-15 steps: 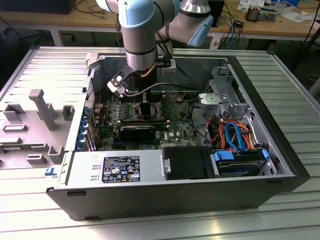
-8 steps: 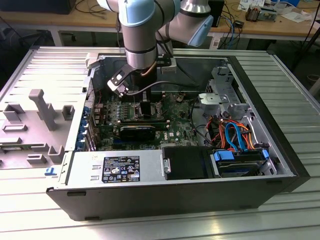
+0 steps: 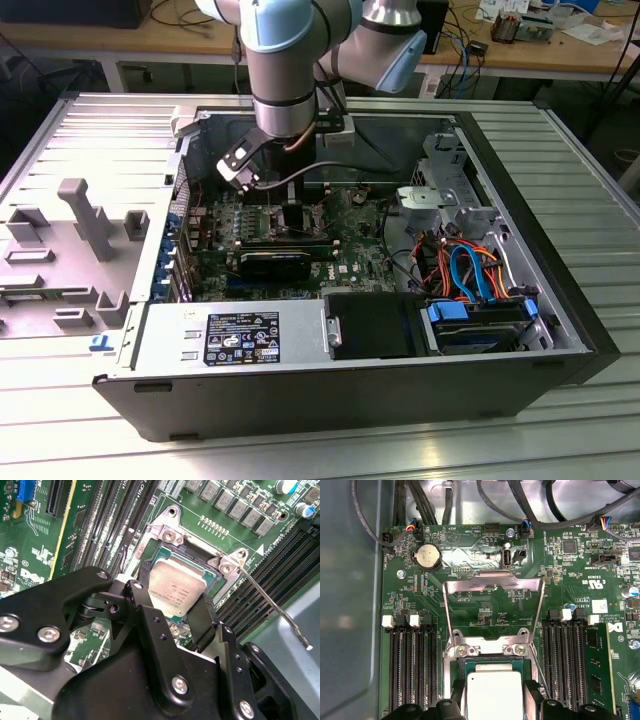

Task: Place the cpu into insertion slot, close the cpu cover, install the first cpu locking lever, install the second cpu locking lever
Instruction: 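Place the cpu into insertion slot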

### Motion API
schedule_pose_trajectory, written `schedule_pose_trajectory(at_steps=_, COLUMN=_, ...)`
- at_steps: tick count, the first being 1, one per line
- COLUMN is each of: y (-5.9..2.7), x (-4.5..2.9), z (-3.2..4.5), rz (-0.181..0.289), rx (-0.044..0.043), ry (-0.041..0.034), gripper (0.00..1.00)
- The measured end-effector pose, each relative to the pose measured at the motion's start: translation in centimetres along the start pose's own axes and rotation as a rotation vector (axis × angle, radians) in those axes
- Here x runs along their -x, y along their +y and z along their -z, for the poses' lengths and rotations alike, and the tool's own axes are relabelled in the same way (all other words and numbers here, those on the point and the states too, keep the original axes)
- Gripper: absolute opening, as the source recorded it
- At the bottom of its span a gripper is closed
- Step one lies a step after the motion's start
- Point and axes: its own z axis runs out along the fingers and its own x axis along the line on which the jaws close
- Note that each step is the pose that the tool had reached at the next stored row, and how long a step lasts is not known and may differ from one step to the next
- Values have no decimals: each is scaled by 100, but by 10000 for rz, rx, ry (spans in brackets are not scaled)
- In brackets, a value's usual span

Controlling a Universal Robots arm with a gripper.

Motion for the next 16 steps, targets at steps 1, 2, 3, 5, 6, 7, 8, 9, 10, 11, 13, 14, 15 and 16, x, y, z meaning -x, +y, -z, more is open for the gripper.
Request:
schedule_pose_trajectory(at_steps=1, y=0, x=-1, z=1, rz=1, rx=0, ry=1, gripper=55)
schedule_pose_trajectory(at_steps=2, y=0, x=-2, z=1, rz=0, rx=0, ry=1, gripper=55)
schedule_pose_trajectory(at_steps=3, y=0, x=-3, z=1, rz=-1, rx=-1, ry=3, gripper=55)
schedule_pose_trajectory(at_steps=5, y=0, x=-4, z=1, rz=1, rx=0, ry=3, gripper=55)
schedule_pose_trajectory(at_steps=6, y=0, x=-4, z=1, rz=11, rx=0, ry=3, gripper=55)
schedule_pose_trajectory(at_steps=7, y=0, x=-4, z=1, rz=32, rx=1, ry=5, gripper=55)
schedule_pose_trajectory(at_steps=8, y=0, x=-4, z=1, rz=55, rx=2, ry=6, gripper=55)
schedule_pose_trajectory(at_steps=9, y=0, x=-4, z=1, rz=69, rx=2, ry=8, gripper=55)
schedule_pose_trajectory(at_steps=10, y=0, x=-4, z=1, rz=69, rx=2, ry=8, gripper=55)
schedule_pose_trajectory(at_steps=11, y=-1, x=-4, z=1, rz=69, rx=2, ry=8, gripper=55)
schedule_pose_trajectory(at_steps=13, y=0, x=-4, z=1, rz=70, rx=2, ry=8, gripper=55)
schedule_pose_trajectory(at_steps=14, y=0, x=-4, z=1, rz=70, rx=3, ry=9, gripper=55)
schedule_pose_trajectory(at_steps=15, y=0, x=-4, z=1, rz=70, rx=2, ry=8, gripper=56)
schedule_pose_trajectory(at_steps=16, y=0, x=-4, z=1, rz=70, rx=2, ry=8, gripper=62)
